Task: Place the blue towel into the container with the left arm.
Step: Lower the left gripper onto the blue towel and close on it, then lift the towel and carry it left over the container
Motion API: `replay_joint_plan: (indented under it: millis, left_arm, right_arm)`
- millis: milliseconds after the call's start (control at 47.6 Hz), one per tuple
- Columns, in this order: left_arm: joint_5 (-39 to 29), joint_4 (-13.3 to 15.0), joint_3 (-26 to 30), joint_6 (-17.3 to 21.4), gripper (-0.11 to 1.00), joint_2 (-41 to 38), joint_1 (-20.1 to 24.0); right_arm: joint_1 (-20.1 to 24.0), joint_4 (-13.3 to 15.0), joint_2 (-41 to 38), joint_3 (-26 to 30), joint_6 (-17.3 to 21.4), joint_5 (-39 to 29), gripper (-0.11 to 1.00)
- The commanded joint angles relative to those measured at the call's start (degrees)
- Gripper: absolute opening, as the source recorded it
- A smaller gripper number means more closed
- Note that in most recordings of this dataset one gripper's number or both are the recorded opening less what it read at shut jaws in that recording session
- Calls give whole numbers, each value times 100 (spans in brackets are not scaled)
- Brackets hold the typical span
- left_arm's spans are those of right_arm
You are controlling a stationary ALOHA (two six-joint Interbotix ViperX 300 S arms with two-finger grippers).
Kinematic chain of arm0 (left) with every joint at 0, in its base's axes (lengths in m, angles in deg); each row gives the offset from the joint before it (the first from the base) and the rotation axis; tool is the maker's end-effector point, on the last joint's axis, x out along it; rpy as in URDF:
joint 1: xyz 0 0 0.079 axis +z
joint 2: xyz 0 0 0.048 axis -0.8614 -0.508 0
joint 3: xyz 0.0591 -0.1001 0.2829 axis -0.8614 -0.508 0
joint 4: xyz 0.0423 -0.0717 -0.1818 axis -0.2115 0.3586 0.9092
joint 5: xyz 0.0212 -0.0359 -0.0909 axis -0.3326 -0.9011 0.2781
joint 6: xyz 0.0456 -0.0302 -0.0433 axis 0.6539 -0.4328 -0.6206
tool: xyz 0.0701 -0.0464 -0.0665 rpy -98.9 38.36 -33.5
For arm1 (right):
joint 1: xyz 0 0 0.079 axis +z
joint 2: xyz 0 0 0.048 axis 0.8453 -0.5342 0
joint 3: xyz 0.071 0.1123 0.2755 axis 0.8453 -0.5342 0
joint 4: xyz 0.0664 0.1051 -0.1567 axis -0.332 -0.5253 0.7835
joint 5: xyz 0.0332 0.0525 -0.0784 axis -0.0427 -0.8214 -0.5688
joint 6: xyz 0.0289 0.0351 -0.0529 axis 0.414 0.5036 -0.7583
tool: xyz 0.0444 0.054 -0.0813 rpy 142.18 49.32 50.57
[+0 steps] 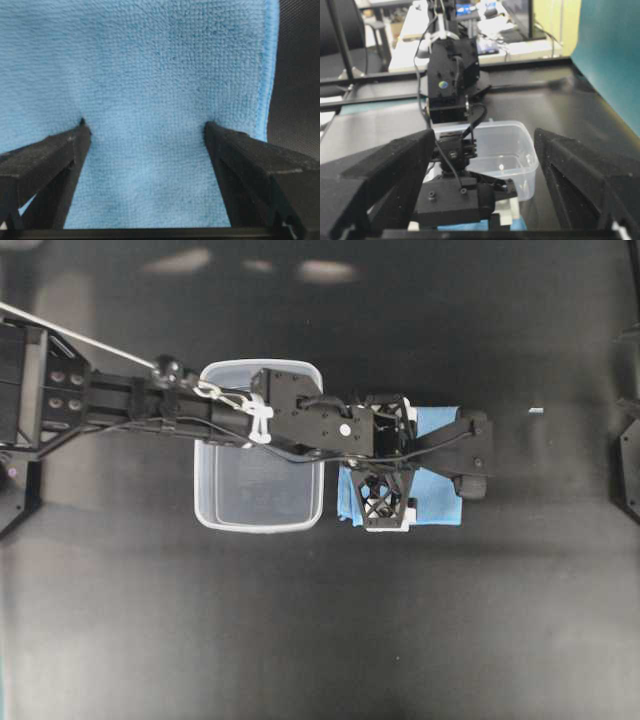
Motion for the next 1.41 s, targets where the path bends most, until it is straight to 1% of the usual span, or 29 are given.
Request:
replay_joint_plan:
  millis: [0, 84, 168, 210, 378, 421, 463, 652, 736, 841, 925, 1030, 1093, 1220, 1325, 1388]
  left_arm:
    - [18, -18, 35, 9, 90, -18, -26]
    - [18, -18, 35, -44, 87, -18, -53]
    - [0, -9, 26, -44, 76, -9, -70]
    - [-26, -18, 44, -44, 67, -9, -70]
    - [-167, -18, 141, 18, 19, 97, -88]
    - [-193, -18, 185, 18, 10, 167, -70]
    - [-237, -9, 264, 18, 6, 272, -53]
    - [-677, -18, 642, 18, 6, 949, 0]
    - [-1099, -18, 729, 18, 6, 1424, 9]
    - [-1670, -18, 650, 18, 6, 2048, 70]
    - [-2074, -18, 439, 9, 6, 2531, 123]
    - [-2312, -18, 9, 9, 6, 3041, 185]
    - [-2259, -18, -369, 0, 6, 3357, 229]
    - [-2074, -18, -1002, 0, 6, 3709, 264]
    - [-1942, -18, -1468, -26, 6, 3920, 264]
    - [-1863, -18, -1635, -70, 6, 3973, 264]
  right_arm:
    - [9, -62, -35, 62, 0, 35, 77]
    - [9, -62, -35, 62, -9, 35, 77]
    - [9, -53, -35, 35, -9, 35, 77]
    - [9, -53, -35, 26, -9, 26, 77]
    - [9, -62, -35, 26, -9, 35, 77]
    - [9, -53, -35, 18, -9, 35, 77]
    - [9, -62, -35, 18, -9, 35, 77]
    - [9, -53, -35, 18, -9, 35, 77]
    - [9, -62, -35, 18, -9, 35, 77]
    - [9, -53, -35, 9, -9, 35, 77]
    - [9, -62, -35, 9, -9, 35, 77]
    - [9, -62, -35, 18, -9, 35, 77]
    - [9, -62, -35, 9, -9, 44, 77]
    - [9, -62, -35, 9, 0, 62, 77]
    - [9, -62, -35, 9, 0, 70, 77]
    - [9, -62, -35, 9, 0, 70, 77]
